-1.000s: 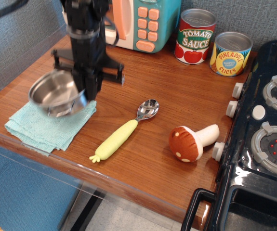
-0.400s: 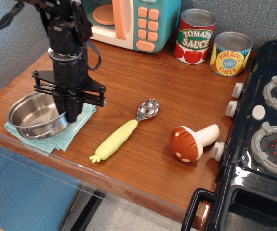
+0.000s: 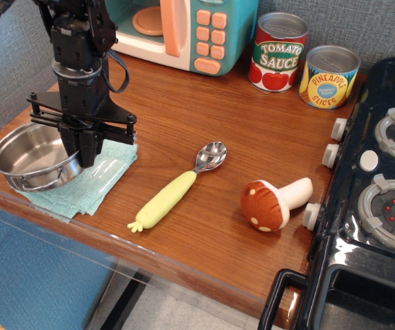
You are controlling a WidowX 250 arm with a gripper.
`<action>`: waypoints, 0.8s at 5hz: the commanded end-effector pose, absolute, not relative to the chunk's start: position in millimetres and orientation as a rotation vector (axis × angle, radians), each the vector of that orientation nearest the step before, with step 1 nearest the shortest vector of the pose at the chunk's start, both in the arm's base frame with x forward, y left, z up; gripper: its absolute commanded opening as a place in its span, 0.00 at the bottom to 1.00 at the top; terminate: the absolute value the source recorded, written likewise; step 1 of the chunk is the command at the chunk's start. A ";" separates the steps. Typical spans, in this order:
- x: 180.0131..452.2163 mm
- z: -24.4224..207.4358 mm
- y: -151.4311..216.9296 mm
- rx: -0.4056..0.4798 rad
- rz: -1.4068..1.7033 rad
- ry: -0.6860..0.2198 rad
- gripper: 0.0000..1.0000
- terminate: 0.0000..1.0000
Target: Move the pan on top of the blue cloth
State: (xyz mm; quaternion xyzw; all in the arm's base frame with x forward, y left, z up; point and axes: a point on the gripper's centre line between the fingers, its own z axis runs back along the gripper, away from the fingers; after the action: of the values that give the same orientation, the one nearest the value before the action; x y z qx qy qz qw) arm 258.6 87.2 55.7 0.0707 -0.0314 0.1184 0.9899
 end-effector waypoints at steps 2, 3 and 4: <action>266.7 48.4 107.7 0.155 0.261 -0.084 0.00 0.00; 266.0 46.2 107.2 0.135 0.270 -0.089 1.00 0.00; 268.4 58.1 100.1 0.130 0.266 -0.118 1.00 0.00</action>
State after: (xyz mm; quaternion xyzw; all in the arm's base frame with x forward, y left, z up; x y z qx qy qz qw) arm 271.1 90.7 33.8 0.0567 -0.0222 0.1329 0.9893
